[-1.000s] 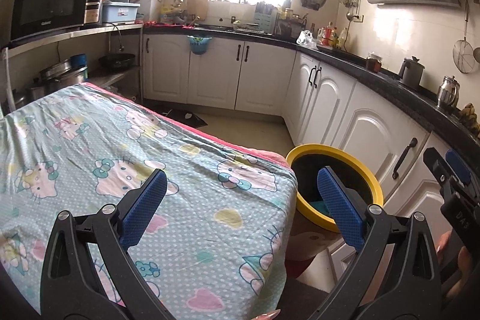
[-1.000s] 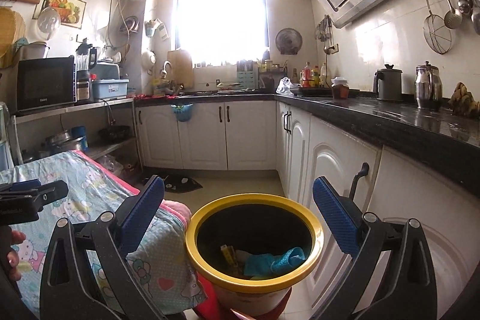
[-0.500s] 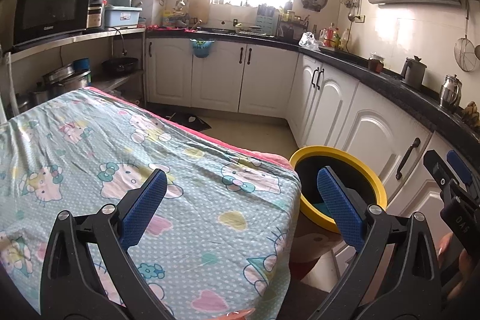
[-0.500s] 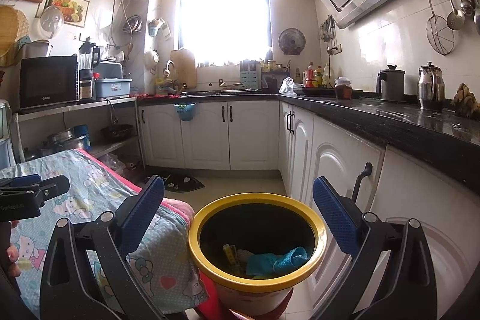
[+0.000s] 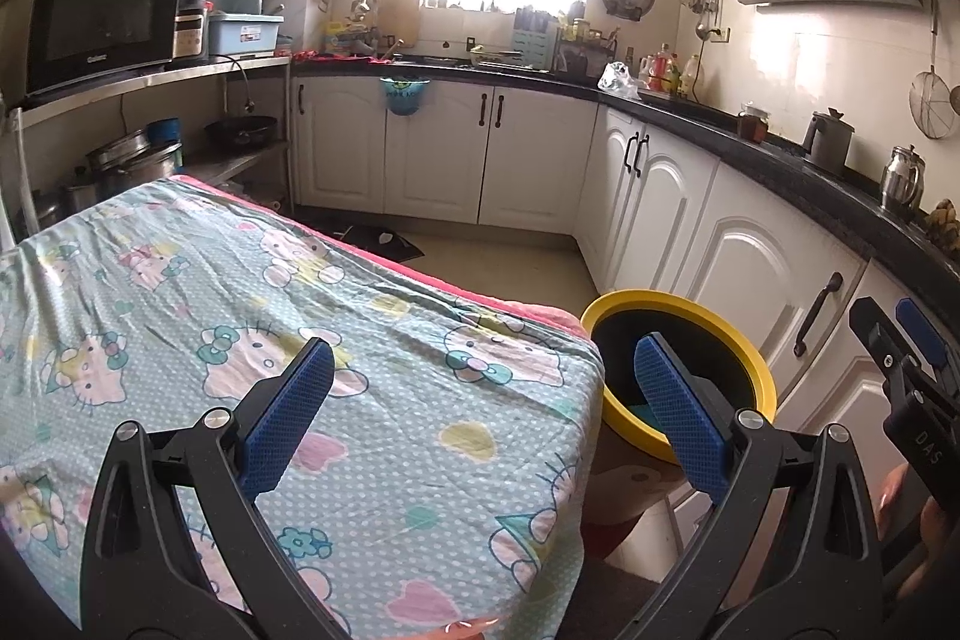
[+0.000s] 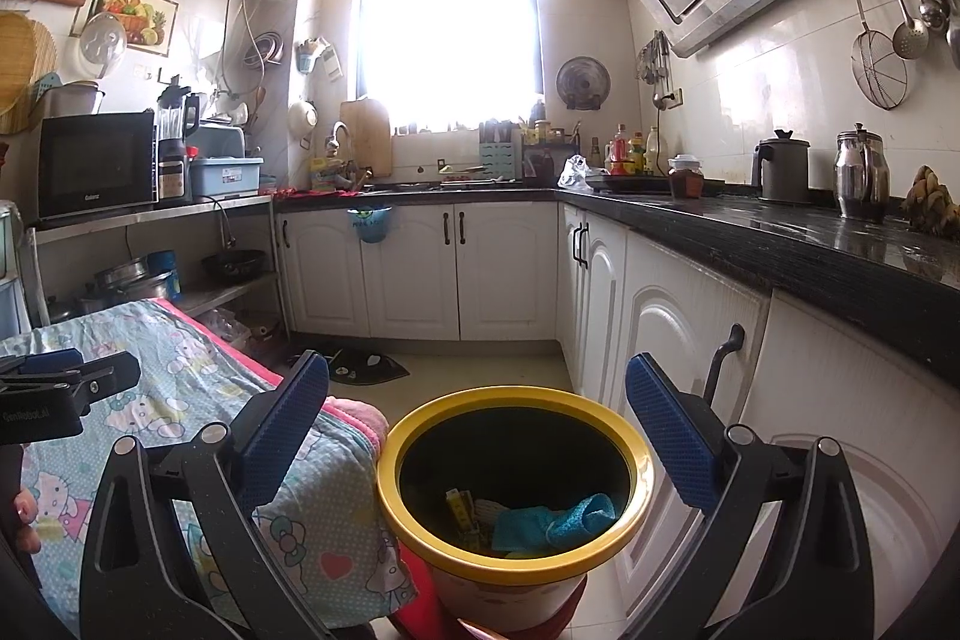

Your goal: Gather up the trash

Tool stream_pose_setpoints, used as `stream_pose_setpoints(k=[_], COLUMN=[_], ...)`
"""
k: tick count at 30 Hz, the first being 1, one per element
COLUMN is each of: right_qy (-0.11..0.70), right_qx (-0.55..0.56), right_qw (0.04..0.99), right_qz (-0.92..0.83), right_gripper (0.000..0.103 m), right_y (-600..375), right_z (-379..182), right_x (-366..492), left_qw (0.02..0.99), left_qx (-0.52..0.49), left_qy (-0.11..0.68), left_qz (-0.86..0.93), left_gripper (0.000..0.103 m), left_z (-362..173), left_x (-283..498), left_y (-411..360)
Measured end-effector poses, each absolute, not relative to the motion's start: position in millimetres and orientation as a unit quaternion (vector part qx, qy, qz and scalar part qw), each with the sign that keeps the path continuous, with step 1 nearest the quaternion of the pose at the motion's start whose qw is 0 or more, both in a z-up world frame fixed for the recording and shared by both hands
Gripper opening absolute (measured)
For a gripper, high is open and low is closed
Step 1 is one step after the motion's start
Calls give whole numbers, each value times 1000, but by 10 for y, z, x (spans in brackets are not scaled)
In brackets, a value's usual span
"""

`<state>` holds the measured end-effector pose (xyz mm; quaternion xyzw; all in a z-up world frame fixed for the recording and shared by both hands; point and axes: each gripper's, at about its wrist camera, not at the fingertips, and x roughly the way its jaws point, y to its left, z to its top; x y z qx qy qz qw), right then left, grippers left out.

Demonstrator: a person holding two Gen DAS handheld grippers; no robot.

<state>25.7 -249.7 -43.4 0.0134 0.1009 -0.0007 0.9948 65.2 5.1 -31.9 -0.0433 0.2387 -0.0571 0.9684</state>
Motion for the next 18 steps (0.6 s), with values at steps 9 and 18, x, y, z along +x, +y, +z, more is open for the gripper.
stream_pose_setpoints(k=[9, 18], right_qy=[101, 100], right_qx=[15, 16], right_qw=[995, 995], right_qz=[0, -1], right_gripper=[97, 97], right_y=[-2499, -2489], right_z=[-436, -431], right_x=[259, 255], left_qw=[968, 968], left_qx=[-43, -42], left_qy=[241, 240], left_qz=[-58, -58], left_gripper=[92, 92], left_z=[-324, -327], left_x=[656, 661], left_y=[58, 61])
